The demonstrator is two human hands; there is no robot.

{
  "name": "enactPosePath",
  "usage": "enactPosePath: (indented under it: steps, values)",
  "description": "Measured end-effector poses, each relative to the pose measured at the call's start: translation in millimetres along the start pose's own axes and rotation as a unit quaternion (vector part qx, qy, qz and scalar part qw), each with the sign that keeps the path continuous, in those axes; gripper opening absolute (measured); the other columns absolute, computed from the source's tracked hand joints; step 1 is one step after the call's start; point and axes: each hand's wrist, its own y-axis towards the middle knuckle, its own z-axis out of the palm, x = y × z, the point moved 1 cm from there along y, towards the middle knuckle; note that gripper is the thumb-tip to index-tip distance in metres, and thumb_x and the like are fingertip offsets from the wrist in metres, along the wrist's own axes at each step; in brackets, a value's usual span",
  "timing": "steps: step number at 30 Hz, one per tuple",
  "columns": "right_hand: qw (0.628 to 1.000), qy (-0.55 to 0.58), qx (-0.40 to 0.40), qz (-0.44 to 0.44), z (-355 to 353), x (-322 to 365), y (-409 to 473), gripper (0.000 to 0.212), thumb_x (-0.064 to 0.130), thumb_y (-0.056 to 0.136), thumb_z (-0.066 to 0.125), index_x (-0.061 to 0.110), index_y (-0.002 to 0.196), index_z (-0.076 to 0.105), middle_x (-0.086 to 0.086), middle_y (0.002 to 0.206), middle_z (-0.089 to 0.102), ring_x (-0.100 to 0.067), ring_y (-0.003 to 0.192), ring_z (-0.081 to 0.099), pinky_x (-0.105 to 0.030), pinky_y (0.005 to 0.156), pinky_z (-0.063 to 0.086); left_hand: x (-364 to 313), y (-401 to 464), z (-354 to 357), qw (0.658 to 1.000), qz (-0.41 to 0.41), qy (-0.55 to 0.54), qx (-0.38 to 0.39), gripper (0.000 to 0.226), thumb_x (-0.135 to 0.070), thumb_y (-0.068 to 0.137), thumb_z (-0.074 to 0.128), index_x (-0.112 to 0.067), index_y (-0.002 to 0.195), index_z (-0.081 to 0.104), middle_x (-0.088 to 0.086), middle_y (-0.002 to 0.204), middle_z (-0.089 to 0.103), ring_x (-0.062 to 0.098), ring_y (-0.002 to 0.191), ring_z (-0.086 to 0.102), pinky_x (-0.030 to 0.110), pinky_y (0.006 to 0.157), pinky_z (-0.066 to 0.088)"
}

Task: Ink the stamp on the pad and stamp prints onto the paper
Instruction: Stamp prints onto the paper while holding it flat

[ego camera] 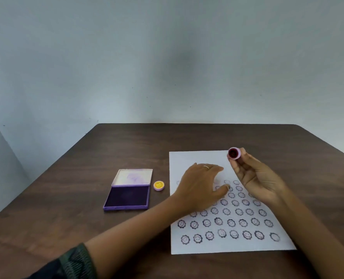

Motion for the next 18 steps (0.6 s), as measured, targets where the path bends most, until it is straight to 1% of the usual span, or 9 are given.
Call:
enactPosePath:
  steps: [2,4,6,8,10,13,16,18]
  values:
    - [1.0,0.011,0.003,0.003,0,2,0,0.011,0.009,0.071,0.063,0.008,0.07,0.073,-0.008,0.082,0.076,-0.015,0.082,0.072,-0.022,0.068,0.059,-1,10,10,0.998,-0.013,0.039,0.053,0.07,-0.057,0.091,0.039,-0.016,0.146,0.027,0.003,0.156,0.027,0.021,0.144,0.019,0.044,0.119,0.008]
    - [1.0,0.023,0.003,0.002,-2,4,0,0.011,0.008,0.07,0.063,0.007,0.069,0.074,-0.009,0.081,0.076,-0.016,0.081,0.072,-0.023,0.069,0.059,1,12,19,0.993,-0.022,0.056,0.101,0.077,-0.062,0.09,0.033,-0.017,0.149,0.014,0.001,0.16,0.013,0.019,0.147,0.006,0.046,0.119,0.0]
    - [1.0,0.029,0.003,0.003,-3,7,2,0.01,0.008,0.07,0.064,0.007,0.07,0.074,-0.009,0.081,0.075,-0.016,0.082,0.072,-0.024,0.068,0.059,4,7,23,0.989,-0.027,0.056,0.132,0.079,-0.065,0.09,0.028,-0.019,0.15,0.007,-0.001,0.161,0.005,0.017,0.147,-0.001,0.045,0.119,-0.004]
    - [1.0,0.028,0.0,0.007,-4,9,3,0.009,0.009,0.07,0.066,0.007,0.076,0.072,-0.009,0.084,0.075,-0.016,0.084,0.071,-0.024,0.069,0.059,8,-1,22,0.988,-0.024,0.057,0.14,0.079,-0.065,0.09,0.026,-0.02,0.15,0.002,-0.003,0.161,0.0,0.014,0.147,-0.006,0.043,0.119,-0.007]
    - [1.0,0.017,-0.009,-0.001,-6,11,4,0.013,0.009,0.069,0.067,0.007,0.082,0.07,-0.009,0.084,0.075,-0.016,0.082,0.071,-0.024,0.066,0.059,10,-11,19,0.988,-0.02,0.056,0.145,0.078,-0.065,0.09,0.025,-0.022,0.15,0.0,-0.005,0.16,-0.003,0.012,0.146,-0.009,0.041,0.118,-0.009]
    - [0.998,-0.039,-0.033,-0.048,-8,13,3,0.018,0.008,0.068,0.067,0.007,0.087,0.069,-0.006,0.081,0.076,-0.016,0.08,0.072,-0.021,0.06,0.057,11,-33,12,0.988,-0.014,0.053,0.146,0.078,-0.066,0.089,0.025,-0.024,0.15,-0.002,-0.009,0.16,-0.005,0.007,0.145,-0.012,0.038,0.118,-0.01]
    - [0.987,-0.129,-0.042,-0.085,-7,9,-2,0.025,0.01,0.065,0.069,0.007,0.091,0.068,-0.005,0.082,0.076,-0.018,0.082,0.072,-0.022,0.063,0.057,10,-53,7,0.987,-0.01,0.054,0.149,0.078,-0.068,0.088,0.023,-0.028,0.149,-0.005,-0.013,0.158,-0.008,0.003,0.143,-0.015,0.036,0.118,-0.01]
    - [0.972,-0.204,-0.037,-0.114,-5,4,-6,0.03,0.014,0.063,0.071,0.007,0.092,0.068,-0.005,0.083,0.076,-0.022,0.084,0.072,-0.024,0.066,0.058,10,-61,2,0.987,-0.007,0.054,0.15,0.079,-0.069,0.087,0.022,-0.029,0.149,-0.007,-0.014,0.158,-0.01,0.001,0.142,-0.018,0.035,0.118,-0.011]
